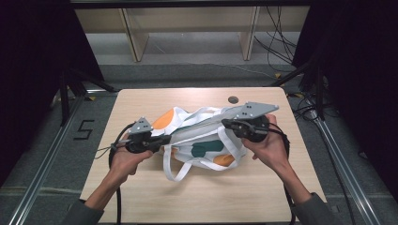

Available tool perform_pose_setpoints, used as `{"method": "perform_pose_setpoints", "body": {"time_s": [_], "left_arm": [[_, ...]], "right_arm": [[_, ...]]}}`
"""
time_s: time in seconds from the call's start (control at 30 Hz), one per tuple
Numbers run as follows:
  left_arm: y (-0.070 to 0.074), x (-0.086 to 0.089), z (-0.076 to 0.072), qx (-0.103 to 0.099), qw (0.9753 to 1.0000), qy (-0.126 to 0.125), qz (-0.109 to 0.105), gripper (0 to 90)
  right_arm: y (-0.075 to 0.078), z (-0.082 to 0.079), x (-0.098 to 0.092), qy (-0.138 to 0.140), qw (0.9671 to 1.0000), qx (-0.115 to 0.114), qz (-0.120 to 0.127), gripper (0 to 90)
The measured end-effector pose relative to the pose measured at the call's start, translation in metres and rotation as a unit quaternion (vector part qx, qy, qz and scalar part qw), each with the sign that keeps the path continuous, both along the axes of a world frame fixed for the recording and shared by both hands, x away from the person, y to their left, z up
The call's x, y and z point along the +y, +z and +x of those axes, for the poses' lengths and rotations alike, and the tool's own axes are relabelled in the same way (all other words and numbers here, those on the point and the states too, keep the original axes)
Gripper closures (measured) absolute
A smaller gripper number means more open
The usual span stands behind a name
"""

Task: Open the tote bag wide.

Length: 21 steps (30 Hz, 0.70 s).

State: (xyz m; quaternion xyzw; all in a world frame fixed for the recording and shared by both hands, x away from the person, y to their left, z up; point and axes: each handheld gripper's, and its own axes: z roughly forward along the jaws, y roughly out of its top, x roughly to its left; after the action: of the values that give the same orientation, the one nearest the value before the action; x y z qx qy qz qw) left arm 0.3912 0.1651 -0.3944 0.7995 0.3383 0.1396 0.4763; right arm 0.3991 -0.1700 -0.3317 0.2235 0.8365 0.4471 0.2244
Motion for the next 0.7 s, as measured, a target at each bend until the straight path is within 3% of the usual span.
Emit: {"method": "perform_pose_setpoints", "body": {"time_s": [0.07, 0.1, 0.13, 0.17, 0.2, 0.23, 0.3, 0.37, 0.5, 0.57, 0.6, 0.67, 0.7], "left_arm": [[0.0, -0.011, 0.009, -0.001, 0.9999, -0.008, 0.009, 89.3], [0.0, -0.014, 0.013, -0.004, 0.9999, -0.01, 0.013, 89.3], [0.001, -0.018, 0.018, -0.007, 0.9996, -0.007, 0.027, 89.3], [0.002, -0.022, 0.026, -0.008, 0.9994, -0.005, 0.034, 89.2], [0.002, -0.024, 0.033, -0.009, 0.9989, -0.003, 0.047, 89.2], [0.001, -0.03, 0.047, -0.015, 0.9974, 0.014, 0.069, 89.3], [0.001, -0.031, 0.055, -0.009, 0.9965, 0.016, 0.081, 89.3], [0.001, -0.033, 0.074, 0.0, 0.9951, 0.019, 0.098, 89.3], [-0.006, -0.043, 0.098, 0.015, 0.9917, 0.028, 0.125, 89.3], [-0.009, -0.048, 0.102, 0.028, 0.9932, 0.033, 0.108, 89.2], [-0.01, -0.051, 0.102, 0.03, 0.9934, 0.032, 0.106, 89.0], [-0.011, -0.055, 0.1, 0.042, 0.9943, 0.017, 0.096, 88.5], [-0.012, -0.057, 0.098, 0.05, 0.9942, 0.008, 0.095, 88.5]], "right_arm": [[-0.001, 0.005, 0.005, 0.001, 0.9999, 0.001, -0.011, 90.0], [-0.002, 0.014, 0.015, -0.008, 0.9993, 0.003, -0.037, 90.0], [-0.002, 0.014, 0.015, -0.008, 0.9993, 0.003, -0.037, 90.0], [-0.005, 0.019, 0.019, -0.015, 0.9983, 0.001, -0.057, 90.0], [-0.008, 0.024, 0.024, -0.027, 0.9965, 0.011, -0.078, 90.0], [-0.017, 0.032, 0.028, -0.036, 0.9932, 0.035, -0.105, 90.0], [-0.021, 0.035, 0.029, -0.038, 0.9925, 0.038, -0.11, 90.0], [-0.032, 0.038, 0.029, -0.044, 0.9879, 0.06, -0.136, 90.0], [-0.06, 0.041, 0.023, -0.05, 0.9805, 0.094, -0.165, 90.0], [-0.068, 0.043, 0.022, -0.059, 0.9813, 0.089, -0.16, 90.0], [-0.06, 0.046, 0.022, -0.055, 0.9868, 0.074, -0.133, 89.8], [-0.05, 0.049, 0.024, -0.052, 0.9898, 0.067, -0.114, 89.3], [-0.05, 0.049, 0.024, -0.052, 0.9898, 0.067, -0.114, 89.3]]}}
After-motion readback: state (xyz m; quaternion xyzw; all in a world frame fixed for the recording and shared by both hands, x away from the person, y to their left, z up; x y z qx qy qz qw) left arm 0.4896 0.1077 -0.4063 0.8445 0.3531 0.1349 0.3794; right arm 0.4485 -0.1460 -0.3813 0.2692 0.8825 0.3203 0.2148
